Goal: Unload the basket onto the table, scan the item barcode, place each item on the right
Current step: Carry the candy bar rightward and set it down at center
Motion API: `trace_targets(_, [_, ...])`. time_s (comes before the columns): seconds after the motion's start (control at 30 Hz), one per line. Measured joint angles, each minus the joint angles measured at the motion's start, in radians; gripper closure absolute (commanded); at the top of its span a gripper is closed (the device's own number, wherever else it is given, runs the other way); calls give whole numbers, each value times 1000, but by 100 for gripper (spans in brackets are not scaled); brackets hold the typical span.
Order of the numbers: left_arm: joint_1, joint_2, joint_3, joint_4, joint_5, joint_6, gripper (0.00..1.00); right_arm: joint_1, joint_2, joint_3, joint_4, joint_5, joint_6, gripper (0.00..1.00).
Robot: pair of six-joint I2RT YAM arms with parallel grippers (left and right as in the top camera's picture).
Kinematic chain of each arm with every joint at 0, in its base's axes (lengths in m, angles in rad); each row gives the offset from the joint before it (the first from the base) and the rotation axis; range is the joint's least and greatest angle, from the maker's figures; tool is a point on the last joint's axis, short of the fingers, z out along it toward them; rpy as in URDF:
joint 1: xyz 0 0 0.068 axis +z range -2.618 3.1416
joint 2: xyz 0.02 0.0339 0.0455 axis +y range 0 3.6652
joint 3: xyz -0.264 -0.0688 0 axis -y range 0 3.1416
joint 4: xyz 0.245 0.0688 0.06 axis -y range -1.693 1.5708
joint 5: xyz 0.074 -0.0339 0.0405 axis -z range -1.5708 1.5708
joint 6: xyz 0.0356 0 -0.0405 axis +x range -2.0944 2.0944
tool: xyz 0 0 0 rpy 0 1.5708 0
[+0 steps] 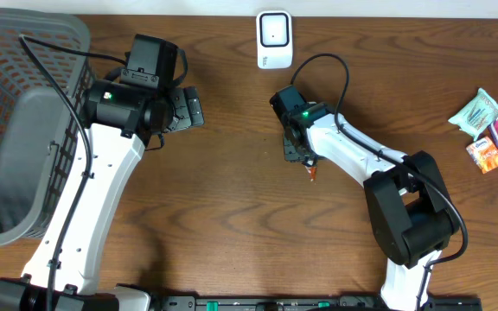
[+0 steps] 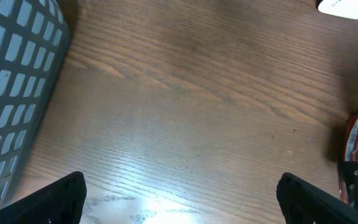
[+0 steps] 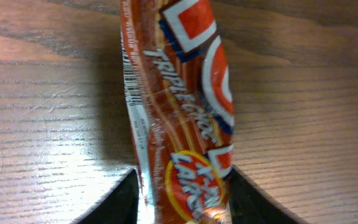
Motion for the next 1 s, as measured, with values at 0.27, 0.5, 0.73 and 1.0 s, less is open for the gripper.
trace_targets(0.27, [0, 0, 0, 0, 0, 0, 2, -77, 0, 6, 3, -230, -29, 99])
trace_targets(0.5, [0, 0, 0, 1, 0, 0, 2, -343, 0, 9, -21, -772, -163, 99])
trace_targets(0.73, [0, 0, 0, 0, 0, 0, 2, -510, 0, -91, 23, -988, -238, 58])
trace_targets(1.0, [0, 0, 0, 0, 0, 0, 2, -605, 0, -128, -76, -959, -243, 64])
